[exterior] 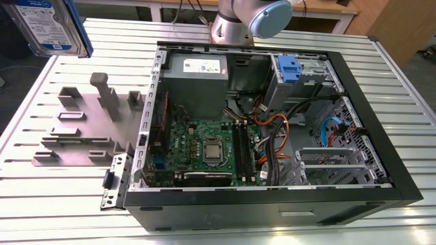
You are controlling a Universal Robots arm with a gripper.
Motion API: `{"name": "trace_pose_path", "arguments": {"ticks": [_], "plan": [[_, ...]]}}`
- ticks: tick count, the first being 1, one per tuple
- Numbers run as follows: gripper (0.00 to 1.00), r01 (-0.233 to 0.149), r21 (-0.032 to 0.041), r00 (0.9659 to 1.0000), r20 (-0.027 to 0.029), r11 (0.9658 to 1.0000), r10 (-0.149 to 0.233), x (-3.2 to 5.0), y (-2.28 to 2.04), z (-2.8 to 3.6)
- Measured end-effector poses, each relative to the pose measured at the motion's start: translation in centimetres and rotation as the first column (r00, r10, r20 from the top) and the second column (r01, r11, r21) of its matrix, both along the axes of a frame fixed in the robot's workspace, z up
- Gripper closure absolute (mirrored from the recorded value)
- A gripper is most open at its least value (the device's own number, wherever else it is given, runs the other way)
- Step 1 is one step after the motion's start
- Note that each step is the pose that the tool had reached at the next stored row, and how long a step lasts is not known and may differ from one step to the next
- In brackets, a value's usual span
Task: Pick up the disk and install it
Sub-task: 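Pick up the disk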
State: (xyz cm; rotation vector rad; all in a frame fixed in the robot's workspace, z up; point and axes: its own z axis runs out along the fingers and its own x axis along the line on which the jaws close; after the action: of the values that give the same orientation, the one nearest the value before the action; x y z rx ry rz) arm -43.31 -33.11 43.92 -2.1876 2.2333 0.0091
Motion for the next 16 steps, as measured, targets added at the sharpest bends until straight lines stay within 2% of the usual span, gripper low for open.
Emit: {"name": "trace_pose_path", "arguments": {"ticks": [16], "plan": [[0.64, 0.000, -0.0001, 1.0000, -0.0001, 1.0000, 0.000, 0.00, 0.00, 1.20]]}}
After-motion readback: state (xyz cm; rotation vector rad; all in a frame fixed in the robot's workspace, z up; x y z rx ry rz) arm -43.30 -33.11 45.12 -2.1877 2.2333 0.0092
